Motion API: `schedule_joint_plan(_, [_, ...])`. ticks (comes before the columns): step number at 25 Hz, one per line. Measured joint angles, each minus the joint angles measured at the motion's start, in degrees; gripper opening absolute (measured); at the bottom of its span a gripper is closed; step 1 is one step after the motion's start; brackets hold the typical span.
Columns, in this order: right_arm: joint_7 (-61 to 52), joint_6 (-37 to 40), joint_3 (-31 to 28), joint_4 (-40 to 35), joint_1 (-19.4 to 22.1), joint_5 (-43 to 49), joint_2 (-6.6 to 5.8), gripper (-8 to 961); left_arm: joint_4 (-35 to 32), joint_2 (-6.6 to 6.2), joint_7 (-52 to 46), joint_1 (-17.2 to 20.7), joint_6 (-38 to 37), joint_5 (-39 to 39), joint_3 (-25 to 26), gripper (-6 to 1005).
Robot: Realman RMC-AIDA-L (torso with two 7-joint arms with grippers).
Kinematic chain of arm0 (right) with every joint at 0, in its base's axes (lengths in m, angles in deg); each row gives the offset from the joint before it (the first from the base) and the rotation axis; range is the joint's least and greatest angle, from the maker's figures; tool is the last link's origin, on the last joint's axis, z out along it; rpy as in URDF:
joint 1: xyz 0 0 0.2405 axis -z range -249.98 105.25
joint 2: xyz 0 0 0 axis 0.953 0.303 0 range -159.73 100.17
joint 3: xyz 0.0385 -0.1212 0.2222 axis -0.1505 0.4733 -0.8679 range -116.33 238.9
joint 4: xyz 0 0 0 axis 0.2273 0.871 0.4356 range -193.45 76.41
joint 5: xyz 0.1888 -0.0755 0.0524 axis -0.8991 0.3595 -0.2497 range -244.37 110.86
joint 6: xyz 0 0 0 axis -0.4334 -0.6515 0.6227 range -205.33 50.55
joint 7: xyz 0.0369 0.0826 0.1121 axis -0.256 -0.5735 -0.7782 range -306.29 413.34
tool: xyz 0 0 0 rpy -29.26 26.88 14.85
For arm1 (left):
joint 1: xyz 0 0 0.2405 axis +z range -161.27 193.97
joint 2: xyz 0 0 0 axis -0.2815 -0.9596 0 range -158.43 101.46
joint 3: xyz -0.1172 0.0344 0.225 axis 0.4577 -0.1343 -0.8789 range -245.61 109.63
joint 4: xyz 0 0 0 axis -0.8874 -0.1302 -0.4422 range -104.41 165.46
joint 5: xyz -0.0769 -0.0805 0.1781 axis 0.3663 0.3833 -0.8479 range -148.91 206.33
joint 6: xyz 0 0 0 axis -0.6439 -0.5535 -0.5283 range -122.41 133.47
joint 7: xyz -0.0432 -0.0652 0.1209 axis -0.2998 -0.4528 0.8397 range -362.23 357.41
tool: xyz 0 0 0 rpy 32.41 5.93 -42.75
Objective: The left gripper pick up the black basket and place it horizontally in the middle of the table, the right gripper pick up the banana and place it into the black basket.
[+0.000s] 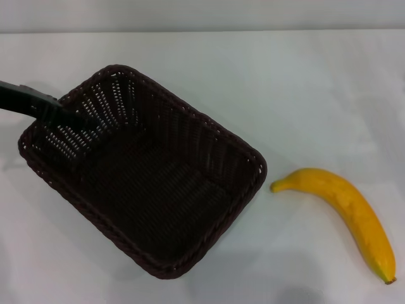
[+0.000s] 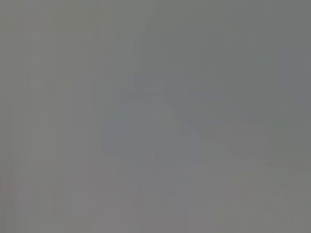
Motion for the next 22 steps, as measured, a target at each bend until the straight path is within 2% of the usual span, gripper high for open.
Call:
schedule_joint_plan(7, [0.0, 0.0, 0.0, 0.1, 0.2, 0.0, -0.13, 863, 0.2, 0.05, -0.3, 0.5, 0.3, -0.1, 0.3, 716])
schedule_joint_plan(15, [0.1, 0.0, 0.0, 0.3, 0.0, 0.0, -0.20, 862, 2.0, 0.12, -0.4, 0.3, 1.4, -0.2, 0.2, 513])
schedule_joint_plan(20, [0.1, 0.0, 0.0, 0.6, -0.1, 0.0, -0.25, 862, 1.6, 0.28, -1.2, 0.5, 1.5, 0.3, 1.3, 276])
schedule_joint_plan(22, [0.1, 0.0, 0.0, 0.7, 0.0, 0.0, -0.25, 862, 1.6, 0.50, -1.5, 0.5, 1.5, 0.4, 2.5, 237])
